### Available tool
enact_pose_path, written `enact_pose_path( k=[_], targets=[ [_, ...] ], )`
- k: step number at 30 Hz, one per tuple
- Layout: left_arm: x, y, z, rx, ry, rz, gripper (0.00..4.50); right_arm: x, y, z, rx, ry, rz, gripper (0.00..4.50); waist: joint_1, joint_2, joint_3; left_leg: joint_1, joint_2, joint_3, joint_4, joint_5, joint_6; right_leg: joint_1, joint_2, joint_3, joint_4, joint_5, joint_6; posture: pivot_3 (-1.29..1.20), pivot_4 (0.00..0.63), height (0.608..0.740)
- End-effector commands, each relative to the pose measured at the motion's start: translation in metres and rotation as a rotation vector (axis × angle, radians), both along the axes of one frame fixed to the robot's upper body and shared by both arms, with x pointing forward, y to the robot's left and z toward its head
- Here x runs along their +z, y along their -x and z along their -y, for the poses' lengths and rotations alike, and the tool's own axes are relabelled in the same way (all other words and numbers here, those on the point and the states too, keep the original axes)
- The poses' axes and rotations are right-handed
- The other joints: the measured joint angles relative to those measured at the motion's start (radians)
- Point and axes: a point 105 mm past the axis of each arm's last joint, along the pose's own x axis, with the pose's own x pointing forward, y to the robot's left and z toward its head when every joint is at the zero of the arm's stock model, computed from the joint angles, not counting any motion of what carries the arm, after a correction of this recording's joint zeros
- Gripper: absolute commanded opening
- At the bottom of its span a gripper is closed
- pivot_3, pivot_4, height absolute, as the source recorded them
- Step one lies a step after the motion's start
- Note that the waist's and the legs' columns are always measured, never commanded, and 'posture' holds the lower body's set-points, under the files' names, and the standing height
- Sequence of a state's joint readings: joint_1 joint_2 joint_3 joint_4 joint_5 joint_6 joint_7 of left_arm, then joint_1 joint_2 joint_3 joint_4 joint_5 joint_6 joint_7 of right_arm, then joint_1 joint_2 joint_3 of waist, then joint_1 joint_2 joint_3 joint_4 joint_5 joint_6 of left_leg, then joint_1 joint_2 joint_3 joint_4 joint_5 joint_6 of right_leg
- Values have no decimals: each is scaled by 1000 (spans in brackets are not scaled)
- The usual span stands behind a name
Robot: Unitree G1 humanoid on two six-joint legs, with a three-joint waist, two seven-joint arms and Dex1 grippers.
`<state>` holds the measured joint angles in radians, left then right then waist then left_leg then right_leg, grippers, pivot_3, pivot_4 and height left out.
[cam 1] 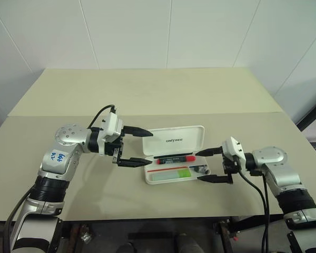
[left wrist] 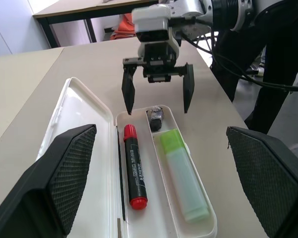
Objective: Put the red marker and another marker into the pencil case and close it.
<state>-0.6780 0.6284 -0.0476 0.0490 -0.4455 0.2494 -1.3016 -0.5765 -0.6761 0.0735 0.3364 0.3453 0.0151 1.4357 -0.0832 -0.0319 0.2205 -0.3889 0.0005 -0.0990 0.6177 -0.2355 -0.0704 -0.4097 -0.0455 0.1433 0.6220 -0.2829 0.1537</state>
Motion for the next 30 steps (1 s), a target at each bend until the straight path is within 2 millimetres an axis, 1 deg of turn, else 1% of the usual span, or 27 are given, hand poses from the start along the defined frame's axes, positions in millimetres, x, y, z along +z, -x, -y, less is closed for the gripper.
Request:
enact_pose_path(
  k=[1,7,10,13,16,19,22,23,24,30],
  targets=[
    [11,-2,1,3,17,45,4500,27,-1,1,-23,-60,85,4473,1,0,0,0,0,0,0,0,0,0,0,0,0,0,0,0,150,740],
    [13,-3,1,9,39,34,4500,47,6,10,-84,-125,119,4473,2,0,0,0,0,0,0,0,0,0,0,0,0,0,0,0,150,740],
    [14,-5,-2,6,57,16,4500,61,18,19,-110,-124,142,4473,5,0,0,0,0,0,0,0,0,0,0,0,0,0,0,0,150,740],
    [14,-7,-5,4,63,6,4500,71,29,20,-118,-130,147,4473,3,0,0,0,0,0,0,0,0,0,0,0,0,0,0,0,150,740],
    [16,-9,-9,8,77,-9,4500,81,42,23,-124,-163,111,4473,2,0,0,0,0,0,0,0,0,0,0,0,0,0,0,0,150,740],
    [17,-11,-13,12,92,-24,4500,82,46,27,-153,-164,117,4473,2,0,0,0,0,0,0,0,0,0,0,0,0,0,0,0,150,740],
    [16,-13,-16,21,97,-28,4500,77,53,31,-159,-144,101,4473,5,0,0,0,0,0,1,0,0,0,0,0,0,0,0,0,150,740],
    [16,-13,-17,25,105,-31,4103,77,54,30,-160,-145,100,4500,5,0,0,-1,0,0,1,0,0,0,0,0,-1,0,0,0,150,740],
    [16,-13,-18,22,109,-38,3898,78,54,30,-164,-151,106,4500,4,0,0,-1,0,0,1,0,0,0,0,0,-1,0,0,0,150,740],
    [16,-15,-19,29,116,-38,1952,81,51,29,-178,-156,126,4500,4,0,0,0,0,0,1,0,0,0,0,0,-1,0,0,0,150,740]
  ],
)
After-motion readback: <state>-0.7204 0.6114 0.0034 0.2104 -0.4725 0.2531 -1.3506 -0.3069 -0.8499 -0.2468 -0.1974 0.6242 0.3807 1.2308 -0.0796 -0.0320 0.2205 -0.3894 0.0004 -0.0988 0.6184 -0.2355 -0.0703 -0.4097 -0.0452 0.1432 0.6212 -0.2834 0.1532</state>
